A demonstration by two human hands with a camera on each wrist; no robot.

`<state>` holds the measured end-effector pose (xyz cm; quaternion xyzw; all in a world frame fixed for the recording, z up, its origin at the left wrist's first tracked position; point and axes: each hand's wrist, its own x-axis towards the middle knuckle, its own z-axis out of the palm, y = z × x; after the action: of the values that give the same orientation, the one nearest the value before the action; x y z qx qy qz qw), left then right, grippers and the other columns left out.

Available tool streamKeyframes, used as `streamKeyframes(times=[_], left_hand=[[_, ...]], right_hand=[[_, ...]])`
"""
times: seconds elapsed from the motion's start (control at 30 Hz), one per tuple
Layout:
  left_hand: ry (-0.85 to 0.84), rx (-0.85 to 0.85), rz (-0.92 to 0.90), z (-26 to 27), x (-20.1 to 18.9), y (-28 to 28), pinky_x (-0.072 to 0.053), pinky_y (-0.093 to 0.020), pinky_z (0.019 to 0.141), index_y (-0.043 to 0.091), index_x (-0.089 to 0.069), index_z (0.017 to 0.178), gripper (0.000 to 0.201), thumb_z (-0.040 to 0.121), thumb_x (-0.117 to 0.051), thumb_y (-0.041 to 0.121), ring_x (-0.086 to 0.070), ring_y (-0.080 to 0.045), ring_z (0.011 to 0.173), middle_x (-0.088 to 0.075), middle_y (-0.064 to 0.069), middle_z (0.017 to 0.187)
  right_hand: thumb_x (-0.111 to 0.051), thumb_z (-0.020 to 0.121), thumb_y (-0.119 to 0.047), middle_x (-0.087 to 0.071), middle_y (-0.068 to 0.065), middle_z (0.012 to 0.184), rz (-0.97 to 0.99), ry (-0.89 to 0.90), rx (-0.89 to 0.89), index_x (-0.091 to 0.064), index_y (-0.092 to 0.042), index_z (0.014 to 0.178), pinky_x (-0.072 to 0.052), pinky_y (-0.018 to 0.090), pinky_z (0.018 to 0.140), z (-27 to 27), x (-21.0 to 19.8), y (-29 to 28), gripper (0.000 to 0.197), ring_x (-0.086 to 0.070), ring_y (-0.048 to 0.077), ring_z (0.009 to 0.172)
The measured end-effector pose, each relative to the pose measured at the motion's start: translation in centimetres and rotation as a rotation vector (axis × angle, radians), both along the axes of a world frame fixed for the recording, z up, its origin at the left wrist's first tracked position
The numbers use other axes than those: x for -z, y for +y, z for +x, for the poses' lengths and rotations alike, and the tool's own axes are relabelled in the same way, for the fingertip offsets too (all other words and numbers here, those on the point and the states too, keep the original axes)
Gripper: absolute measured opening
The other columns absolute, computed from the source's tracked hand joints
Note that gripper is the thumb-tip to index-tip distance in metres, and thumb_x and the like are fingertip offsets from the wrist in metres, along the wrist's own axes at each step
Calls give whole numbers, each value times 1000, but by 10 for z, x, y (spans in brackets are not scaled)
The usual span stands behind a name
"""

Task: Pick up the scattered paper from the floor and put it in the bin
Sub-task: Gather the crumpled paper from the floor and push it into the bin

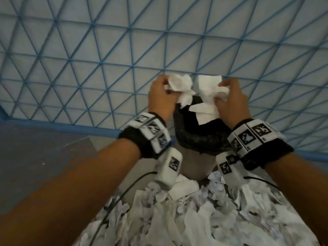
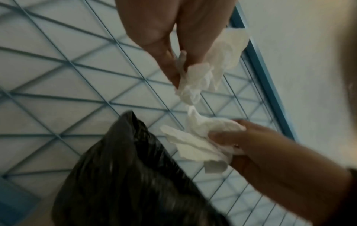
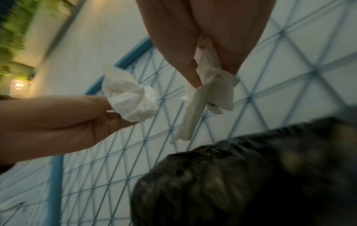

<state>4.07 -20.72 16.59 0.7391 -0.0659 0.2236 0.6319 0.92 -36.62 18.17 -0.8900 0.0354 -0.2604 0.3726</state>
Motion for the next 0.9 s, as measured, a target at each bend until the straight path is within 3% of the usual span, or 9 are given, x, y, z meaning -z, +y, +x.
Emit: streamKeyframes(times=[0.17, 0.27, 0.37, 0.43, 0.5, 0.6, 0.7, 0.83, 0.9], left_hand=[[52, 288, 478, -16, 45, -55, -33, -17, 96, 3, -48, 123, 39, 89, -58, 17, -49, -27, 119, -44, -13, 130], [-52, 422, 610, -17, 53, -38, -32, -18, 103, 17, -41, 137, 44, 94, -50, 26, -45, -17, 128, -45, -7, 142], [-102, 302, 352, -16, 48, 0, -46, -19, 92, 17, -49, 130, 35, 95, -47, 19, -58, -12, 109, -59, -5, 125], [-59, 177, 316, -12, 65, 31, -46, -15, 80, 11, -54, 120, 26, 95, -46, 14, -60, -13, 99, -61, -2, 111], [69, 130, 543, -10, 97, 62, -43, -18, 81, 7, -58, 113, 24, 92, -48, 12, -60, -22, 103, -62, -8, 111], [543, 407, 1042, -24, 156, 92, -35, -31, 105, 14, -52, 127, 37, 90, -53, 16, -45, -31, 126, -45, -14, 137], [737, 636, 1318, -48, 196, 95, -24, -43, 116, 34, -27, 144, 61, 90, -55, 26, -24, -36, 139, -14, -10, 155], [770, 701, 1376, -64, 217, 77, -27, -49, 113, 44, -8, 145, 77, 88, -58, 30, -19, -42, 138, 3, -6, 159], [783, 695, 1440, -67, 229, 69, -30, -49, 111, 46, -5, 145, 82, 85, -61, 34, -19, -43, 137, 5, -5, 159]], right_hand=[[-49, 86, -6, -51, 17, 133, 276, 375, -87, -33, -13, 136, -41, 42, 105, 13, 34, -22, 53, -52, 29, 117], [-46, 85, -9, -43, 12, 142, 171, 89, 10, -35, -13, 137, -31, 37, 113, 6, 33, -23, 54, -41, 26, 128], [-46, 73, -4, -55, 13, 116, -89, -317, -132, -52, -8, 117, -30, 23, 96, -24, 33, 4, 44, -45, 22, 111], [-44, 72, -3, -57, 12, 92, -219, -327, -433, -56, -7, 98, -34, 24, 79, -44, 49, 30, 29, -44, 19, 89], [-38, 75, -10, -57, 11, 82, -372, -105, -691, -58, -8, 89, -35, 26, 71, -52, 84, 51, 25, -43, 18, 81], [-36, 81, -12, -56, 17, 113, -565, 385, -757, -57, -7, 107, -41, 40, 94, -51, 150, 66, 34, -46, 28, 109], [-43, 89, -6, -10, 18, 154, -854, 835, -681, -24, -14, 143, -19, 51, 116, -43, 196, 61, 57, -13, 39, 140], [-34, 93, -21, -5, 23, 155, -970, 646, -637, -33, -21, 141, -32, 67, 103, -25, 230, 66, 48, -23, 54, 134], [-27, 99, -23, 4, 18, 157, -1020, 817, -671, -20, -28, 145, -23, 60, 112, -21, 244, 65, 47, -6, 48, 141]])
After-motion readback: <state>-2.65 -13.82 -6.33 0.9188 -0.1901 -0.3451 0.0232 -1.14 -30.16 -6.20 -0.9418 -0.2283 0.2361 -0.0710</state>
